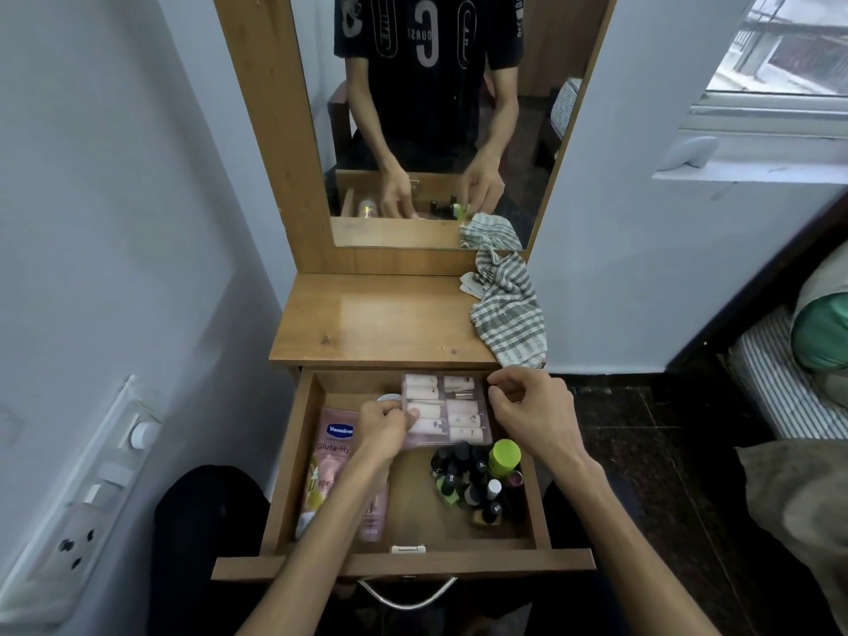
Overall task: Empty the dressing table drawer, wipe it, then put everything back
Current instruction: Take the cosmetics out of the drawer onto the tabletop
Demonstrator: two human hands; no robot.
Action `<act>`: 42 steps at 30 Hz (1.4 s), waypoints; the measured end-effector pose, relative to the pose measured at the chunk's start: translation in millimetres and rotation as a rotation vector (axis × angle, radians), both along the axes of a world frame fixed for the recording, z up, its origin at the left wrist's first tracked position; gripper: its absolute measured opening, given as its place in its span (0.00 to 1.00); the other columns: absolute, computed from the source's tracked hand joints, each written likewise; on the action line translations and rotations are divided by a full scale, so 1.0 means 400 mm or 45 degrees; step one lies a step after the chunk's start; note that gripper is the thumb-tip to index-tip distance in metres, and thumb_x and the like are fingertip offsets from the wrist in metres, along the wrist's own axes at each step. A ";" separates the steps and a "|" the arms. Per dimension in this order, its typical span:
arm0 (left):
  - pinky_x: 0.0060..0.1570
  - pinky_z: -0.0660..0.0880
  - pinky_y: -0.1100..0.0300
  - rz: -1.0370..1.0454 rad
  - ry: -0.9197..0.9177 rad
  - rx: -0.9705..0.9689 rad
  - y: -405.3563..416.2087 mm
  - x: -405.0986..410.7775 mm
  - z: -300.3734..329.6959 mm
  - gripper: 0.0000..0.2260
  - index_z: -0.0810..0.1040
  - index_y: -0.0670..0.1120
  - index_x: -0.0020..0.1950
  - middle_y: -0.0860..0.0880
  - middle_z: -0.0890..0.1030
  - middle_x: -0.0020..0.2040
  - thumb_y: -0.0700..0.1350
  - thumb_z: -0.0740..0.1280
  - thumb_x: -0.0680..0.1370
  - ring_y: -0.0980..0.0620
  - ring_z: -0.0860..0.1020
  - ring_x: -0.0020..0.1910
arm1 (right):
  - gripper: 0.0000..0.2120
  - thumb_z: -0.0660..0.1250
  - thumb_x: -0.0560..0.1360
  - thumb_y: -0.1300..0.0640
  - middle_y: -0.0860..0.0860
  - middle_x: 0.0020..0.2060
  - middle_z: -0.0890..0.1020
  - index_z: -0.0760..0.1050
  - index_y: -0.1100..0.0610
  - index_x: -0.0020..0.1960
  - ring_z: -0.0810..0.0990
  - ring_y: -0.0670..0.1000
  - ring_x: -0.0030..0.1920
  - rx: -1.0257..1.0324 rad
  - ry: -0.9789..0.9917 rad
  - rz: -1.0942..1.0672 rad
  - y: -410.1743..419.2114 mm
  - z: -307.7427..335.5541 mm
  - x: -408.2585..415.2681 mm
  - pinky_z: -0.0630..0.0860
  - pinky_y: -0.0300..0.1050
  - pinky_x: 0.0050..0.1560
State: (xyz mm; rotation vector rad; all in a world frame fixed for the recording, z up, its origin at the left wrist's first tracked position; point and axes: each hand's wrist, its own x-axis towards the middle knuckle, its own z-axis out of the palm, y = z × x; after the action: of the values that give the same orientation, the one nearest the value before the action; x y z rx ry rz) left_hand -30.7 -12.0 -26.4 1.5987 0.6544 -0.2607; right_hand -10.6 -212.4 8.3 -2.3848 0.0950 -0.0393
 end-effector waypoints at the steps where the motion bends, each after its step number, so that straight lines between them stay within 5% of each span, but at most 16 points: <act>1: 0.54 0.83 0.49 0.009 -0.019 -0.015 0.015 -0.009 0.010 0.10 0.85 0.46 0.44 0.46 0.88 0.45 0.35 0.68 0.81 0.46 0.86 0.49 | 0.09 0.71 0.77 0.54 0.40 0.42 0.86 0.86 0.49 0.55 0.82 0.38 0.45 0.011 0.001 0.005 0.006 0.002 -0.002 0.80 0.37 0.50; 4: 0.50 0.84 0.53 0.033 -0.062 -0.046 0.064 -0.038 0.049 0.10 0.86 0.45 0.48 0.43 0.88 0.48 0.33 0.66 0.81 0.49 0.87 0.46 | 0.09 0.72 0.78 0.52 0.40 0.43 0.85 0.86 0.48 0.57 0.82 0.38 0.45 0.056 0.008 0.033 0.027 0.006 -0.009 0.76 0.32 0.47; 7: 0.33 0.80 0.64 0.051 -0.076 -0.008 0.122 -0.074 0.095 0.09 0.85 0.43 0.51 0.44 0.88 0.43 0.34 0.66 0.81 0.55 0.86 0.36 | 0.10 0.73 0.78 0.50 0.39 0.42 0.85 0.85 0.48 0.59 0.83 0.37 0.45 0.086 0.021 0.080 0.060 0.013 -0.017 0.77 0.31 0.48; 10: 0.44 0.82 0.53 0.041 -0.047 -0.006 0.195 -0.103 0.114 0.08 0.86 0.42 0.52 0.45 0.89 0.43 0.35 0.67 0.81 0.46 0.86 0.47 | 0.12 0.73 0.78 0.47 0.39 0.43 0.86 0.84 0.47 0.60 0.83 0.37 0.46 0.110 0.063 0.142 0.100 0.021 -0.031 0.79 0.33 0.48; 12: 0.42 0.84 0.55 0.041 -0.065 -0.058 0.236 -0.114 0.127 0.08 0.85 0.38 0.55 0.43 0.89 0.47 0.34 0.67 0.81 0.44 0.86 0.51 | 0.13 0.73 0.78 0.45 0.40 0.45 0.86 0.82 0.46 0.61 0.84 0.38 0.47 0.157 0.113 0.205 0.126 0.029 -0.042 0.82 0.38 0.51; 15: 0.36 0.83 0.61 0.051 -0.134 -0.117 0.264 -0.110 0.157 0.07 0.85 0.36 0.55 0.40 0.88 0.48 0.34 0.68 0.81 0.46 0.87 0.48 | 0.14 0.73 0.79 0.48 0.42 0.48 0.88 0.81 0.46 0.63 0.86 0.40 0.48 0.374 0.159 0.318 0.168 0.050 -0.055 0.85 0.45 0.53; 18: 0.35 0.83 0.62 0.076 -0.236 -0.111 0.247 -0.064 0.186 0.07 0.86 0.36 0.53 0.41 0.88 0.47 0.33 0.67 0.81 0.51 0.88 0.42 | 0.16 0.73 0.78 0.52 0.42 0.49 0.88 0.79 0.46 0.66 0.86 0.38 0.49 0.465 0.094 0.268 0.198 0.072 -0.044 0.84 0.38 0.48; 24: 0.52 0.82 0.51 0.044 -0.382 0.223 0.166 0.105 0.214 0.06 0.86 0.48 0.50 0.48 0.88 0.47 0.41 0.71 0.76 0.50 0.84 0.45 | 0.17 0.69 0.79 0.52 0.48 0.51 0.88 0.81 0.50 0.67 0.86 0.48 0.50 0.206 -0.003 0.090 0.192 0.101 0.082 0.84 0.53 0.54; 29: 0.49 0.79 0.54 -0.096 -0.365 0.635 0.110 0.222 0.204 0.09 0.88 0.50 0.52 0.50 0.88 0.46 0.45 0.69 0.76 0.46 0.84 0.47 | 0.08 0.66 0.78 0.54 0.50 0.38 0.85 0.83 0.55 0.50 0.83 0.53 0.40 -0.047 -0.020 0.035 0.186 0.086 0.185 0.81 0.49 0.46; 32: 0.54 0.79 0.53 -0.118 -0.328 0.791 0.104 0.258 0.182 0.12 0.87 0.52 0.56 0.50 0.88 0.52 0.47 0.68 0.76 0.45 0.83 0.52 | 0.08 0.66 0.77 0.55 0.51 0.35 0.79 0.74 0.55 0.39 0.80 0.56 0.40 -0.143 -0.031 0.032 0.193 0.083 0.223 0.77 0.50 0.43; 37: 0.52 0.78 0.52 -0.095 -0.402 0.959 0.093 0.285 0.148 0.09 0.88 0.49 0.49 0.47 0.88 0.46 0.46 0.68 0.75 0.44 0.83 0.48 | 0.09 0.65 0.78 0.59 0.52 0.37 0.74 0.69 0.57 0.40 0.72 0.55 0.40 -0.304 -0.113 0.042 0.206 0.081 0.261 0.65 0.46 0.41; 42: 0.55 0.78 0.51 -0.112 -0.440 0.917 0.089 0.322 0.143 0.10 0.88 0.50 0.55 0.49 0.88 0.49 0.47 0.69 0.77 0.45 0.83 0.51 | 0.09 0.65 0.78 0.62 0.51 0.37 0.75 0.70 0.57 0.39 0.75 0.54 0.38 -0.334 -0.201 0.045 0.205 0.076 0.307 0.65 0.43 0.38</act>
State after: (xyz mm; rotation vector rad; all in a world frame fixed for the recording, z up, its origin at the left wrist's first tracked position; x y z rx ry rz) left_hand 98.1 23.7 30.8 2.2951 0.4227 0.2182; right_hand 112.1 -130.3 38.6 -2.6338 -0.0296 -0.2359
